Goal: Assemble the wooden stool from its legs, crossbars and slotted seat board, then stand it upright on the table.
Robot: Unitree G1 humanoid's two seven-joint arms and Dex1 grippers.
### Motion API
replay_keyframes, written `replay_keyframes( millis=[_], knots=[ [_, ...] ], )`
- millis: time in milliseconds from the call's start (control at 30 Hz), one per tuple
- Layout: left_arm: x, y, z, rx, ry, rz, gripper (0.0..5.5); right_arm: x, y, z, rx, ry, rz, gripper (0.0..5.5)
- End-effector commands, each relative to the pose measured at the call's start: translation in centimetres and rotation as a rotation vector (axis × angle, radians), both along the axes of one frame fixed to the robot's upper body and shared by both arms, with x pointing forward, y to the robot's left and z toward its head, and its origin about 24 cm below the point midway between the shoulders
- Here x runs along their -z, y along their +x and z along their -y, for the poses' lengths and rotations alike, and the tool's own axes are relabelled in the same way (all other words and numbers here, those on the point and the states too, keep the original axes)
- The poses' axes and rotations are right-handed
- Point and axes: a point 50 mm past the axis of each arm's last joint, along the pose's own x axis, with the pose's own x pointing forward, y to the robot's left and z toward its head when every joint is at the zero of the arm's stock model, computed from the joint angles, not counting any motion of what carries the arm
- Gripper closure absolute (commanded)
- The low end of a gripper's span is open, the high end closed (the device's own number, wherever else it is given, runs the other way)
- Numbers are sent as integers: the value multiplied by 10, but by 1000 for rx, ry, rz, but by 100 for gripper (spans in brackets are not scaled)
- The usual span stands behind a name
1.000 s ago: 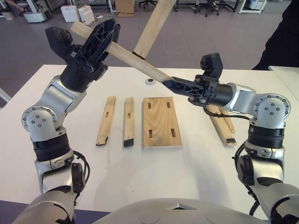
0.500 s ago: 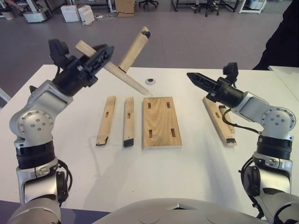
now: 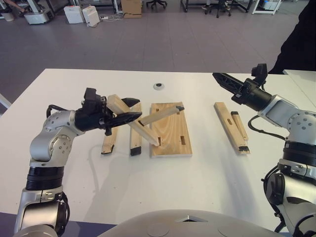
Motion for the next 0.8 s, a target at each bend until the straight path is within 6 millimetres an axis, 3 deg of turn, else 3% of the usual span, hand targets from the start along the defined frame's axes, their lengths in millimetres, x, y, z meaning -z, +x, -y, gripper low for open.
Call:
replay_keyframes(
  millis=[33, 567, 667, 800],
  knots=[
    [8, -1, 3, 31, 71, -10, 344, -9, 3, 1, 0, -16, 21, 229],
    [-3, 30, 9, 84, 204, 1, 344, 3, -4, -7, -13, -6, -6, 229],
    [-12, 37, 15, 100, 225, 13, 344, 27, -15, -7, -25, -57, -81, 229],
    [-13, 42, 20, 92, 250, 16, 344, 85, -39, -1, -35, -177, -256, 229]
  ],
)
